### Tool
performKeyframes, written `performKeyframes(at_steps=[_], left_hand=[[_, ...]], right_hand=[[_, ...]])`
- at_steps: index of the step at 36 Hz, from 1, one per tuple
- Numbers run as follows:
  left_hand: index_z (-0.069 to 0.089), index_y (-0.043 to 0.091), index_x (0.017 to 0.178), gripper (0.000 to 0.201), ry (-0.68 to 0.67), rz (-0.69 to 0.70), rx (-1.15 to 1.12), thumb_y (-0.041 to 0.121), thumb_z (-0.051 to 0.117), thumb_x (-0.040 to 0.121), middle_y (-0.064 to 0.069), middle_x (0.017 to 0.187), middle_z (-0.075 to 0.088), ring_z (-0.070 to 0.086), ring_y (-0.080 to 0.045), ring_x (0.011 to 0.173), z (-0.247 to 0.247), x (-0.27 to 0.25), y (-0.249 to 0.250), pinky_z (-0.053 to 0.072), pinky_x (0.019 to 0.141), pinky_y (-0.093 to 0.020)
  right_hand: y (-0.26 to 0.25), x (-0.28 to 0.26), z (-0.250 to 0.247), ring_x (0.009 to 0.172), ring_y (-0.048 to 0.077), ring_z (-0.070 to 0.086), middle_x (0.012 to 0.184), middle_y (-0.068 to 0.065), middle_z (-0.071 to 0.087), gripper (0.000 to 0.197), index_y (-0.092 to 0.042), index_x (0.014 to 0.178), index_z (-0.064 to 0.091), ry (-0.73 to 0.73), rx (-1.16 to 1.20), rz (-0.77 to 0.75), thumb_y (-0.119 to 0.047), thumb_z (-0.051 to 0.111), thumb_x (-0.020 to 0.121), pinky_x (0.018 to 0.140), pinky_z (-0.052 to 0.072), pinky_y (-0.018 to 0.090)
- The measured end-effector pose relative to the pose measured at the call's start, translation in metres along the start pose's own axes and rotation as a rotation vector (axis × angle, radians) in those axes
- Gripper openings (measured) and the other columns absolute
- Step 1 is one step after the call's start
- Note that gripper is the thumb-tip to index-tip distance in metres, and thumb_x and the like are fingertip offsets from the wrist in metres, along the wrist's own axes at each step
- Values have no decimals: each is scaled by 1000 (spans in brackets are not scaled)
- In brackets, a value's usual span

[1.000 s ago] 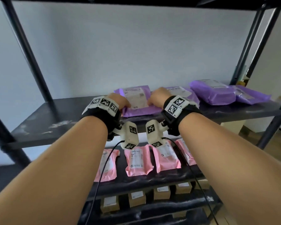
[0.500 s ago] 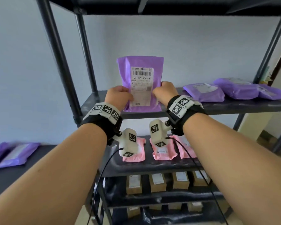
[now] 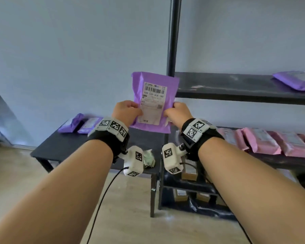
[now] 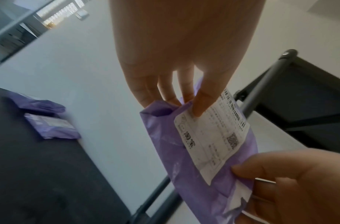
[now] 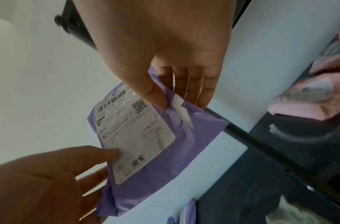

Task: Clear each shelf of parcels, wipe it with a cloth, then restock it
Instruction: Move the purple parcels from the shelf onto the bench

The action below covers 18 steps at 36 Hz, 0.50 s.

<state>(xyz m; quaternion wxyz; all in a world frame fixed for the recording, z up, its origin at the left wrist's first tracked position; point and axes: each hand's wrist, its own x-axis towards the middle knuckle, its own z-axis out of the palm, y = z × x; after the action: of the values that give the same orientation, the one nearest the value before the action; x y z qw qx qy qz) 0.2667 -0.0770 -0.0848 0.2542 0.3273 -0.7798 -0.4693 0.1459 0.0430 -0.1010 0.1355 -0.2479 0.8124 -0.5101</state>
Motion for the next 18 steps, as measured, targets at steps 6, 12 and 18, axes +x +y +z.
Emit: performKeyframes(at_steps=[6, 12, 18], left_hand=[[68, 12, 99, 18, 33, -135, 85, 10, 64, 82, -5, 87, 66, 59, -17, 68, -29, 24, -68, 50, 61, -23], [67, 9, 96, 15, 77, -283, 105, 8, 63, 82, -7, 92, 66, 58, -17, 71, -35, 68, -126, 46, 59, -24], [67, 14, 93, 19, 78, -397, 177, 3, 54, 84, -1, 72, 59, 52, -12, 57, -33, 118, -169, 41, 50, -19]], right_hand=[[11, 19, 75, 80, 31, 64, 78, 8, 59, 7, -13, 77, 53, -103, -137, 26, -8, 56, 79, 72, 55, 39], [34, 72, 146, 82, 30, 62, 86, 9, 60, 5, -10, 85, 54, -213, -222, 55, -6, 54, 82, 65, 45, 31], [61, 133, 199, 81, 29, 62, 85, 9, 61, 6, -8, 89, 57, -302, -266, 135, -7, 54, 84, 67, 47, 33]])
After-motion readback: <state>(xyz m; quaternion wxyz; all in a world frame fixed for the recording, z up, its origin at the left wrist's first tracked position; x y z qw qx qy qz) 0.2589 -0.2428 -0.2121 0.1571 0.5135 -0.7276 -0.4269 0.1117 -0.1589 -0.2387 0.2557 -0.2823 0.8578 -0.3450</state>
